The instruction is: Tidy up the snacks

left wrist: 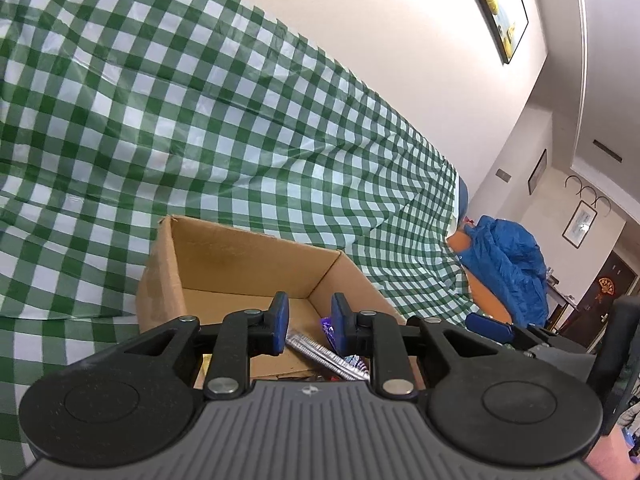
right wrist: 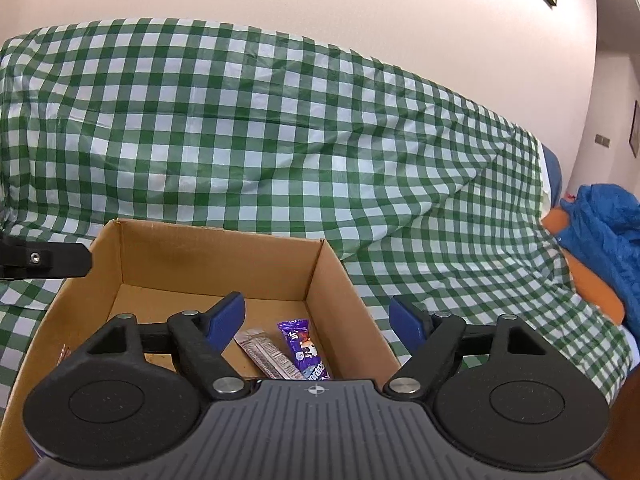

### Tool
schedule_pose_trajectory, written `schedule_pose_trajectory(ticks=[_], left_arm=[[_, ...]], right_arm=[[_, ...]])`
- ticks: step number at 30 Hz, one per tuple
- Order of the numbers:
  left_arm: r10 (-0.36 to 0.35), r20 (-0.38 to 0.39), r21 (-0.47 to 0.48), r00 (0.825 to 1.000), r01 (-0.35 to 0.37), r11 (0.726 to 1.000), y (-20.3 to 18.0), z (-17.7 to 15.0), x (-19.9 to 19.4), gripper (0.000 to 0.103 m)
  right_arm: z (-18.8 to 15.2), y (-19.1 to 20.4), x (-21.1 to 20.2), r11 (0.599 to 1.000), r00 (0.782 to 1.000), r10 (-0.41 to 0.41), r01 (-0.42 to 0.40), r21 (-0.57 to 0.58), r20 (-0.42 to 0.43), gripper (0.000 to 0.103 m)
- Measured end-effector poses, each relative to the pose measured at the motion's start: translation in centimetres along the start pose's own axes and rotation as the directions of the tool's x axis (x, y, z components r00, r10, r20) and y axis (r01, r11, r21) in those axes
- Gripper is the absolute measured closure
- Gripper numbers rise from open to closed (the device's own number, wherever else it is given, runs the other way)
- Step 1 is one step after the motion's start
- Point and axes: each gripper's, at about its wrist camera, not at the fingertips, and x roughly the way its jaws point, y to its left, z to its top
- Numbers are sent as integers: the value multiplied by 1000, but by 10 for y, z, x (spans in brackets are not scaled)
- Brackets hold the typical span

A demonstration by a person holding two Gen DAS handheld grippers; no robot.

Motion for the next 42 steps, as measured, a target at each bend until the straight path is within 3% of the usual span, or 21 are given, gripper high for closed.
schedule_pose_trajectory(ticks=[6, 11, 17, 20, 22, 23, 25, 29, 31, 33, 40, 42], left_arm=[[117, -52, -56, 992, -120, 991, -20, 15, -30, 79], [142, -48, -42, 989, -144, 989, -58, 14, -71, 76], [211, -47, 24, 976, -210, 977, -87, -47, -89, 74], [239, -121, 56, 963, -234, 971, -90, -78, -86, 74], [220, -144, 43, 965, -216, 975, -89, -83, -85, 69], [221, -140, 47, 965, -216, 975, -87, -83, -85, 62], [254, -131, 60, 958, -248, 967, -85, -82, -82, 53], [277, -162, 6, 947, -280, 960, -74, -84, -74, 46], [276, -168, -3, 946, -280, 960, -72, -83, -71, 30], [282, -164, 5, 945, -285, 959, -73, -82, -70, 22], [281, -176, -2, 944, -285, 958, -69, -79, -64, 15], [281, -188, 0, 941, -286, 958, -69, -79, -60, 9]], right_arm=[[3, -9, -16, 995, 998, 46, -50, 81, 49, 19], [-1, -21, -40, 994, 991, 60, -70, 82, 119, 18], [-15, -47, -83, 984, 987, 133, -143, 109, 87, 18], [-26, -52, -104, 974, 983, 164, -174, 144, 84, 18], [-34, -48, -114, 972, 981, 180, -189, 139, 77, 16], [-38, -46, -117, 970, 979, 196, -203, 132, 64, 15], [-42, -41, -115, 968, 974, 224, -226, 111, 34, 14], [-43, -29, -106, 971, 975, 224, -222, 83, -10, 14], [-45, -21, -104, 974, 975, 219, -216, 67, -28, 14], [-47, -13, -101, 976, 976, 215, -213, 40, -43, 14], [-49, -6, -95, 982, 979, 189, -191, -11, -75, 12], [-50, -7, -93, 983, 980, 181, -182, -11, -82, 12]])
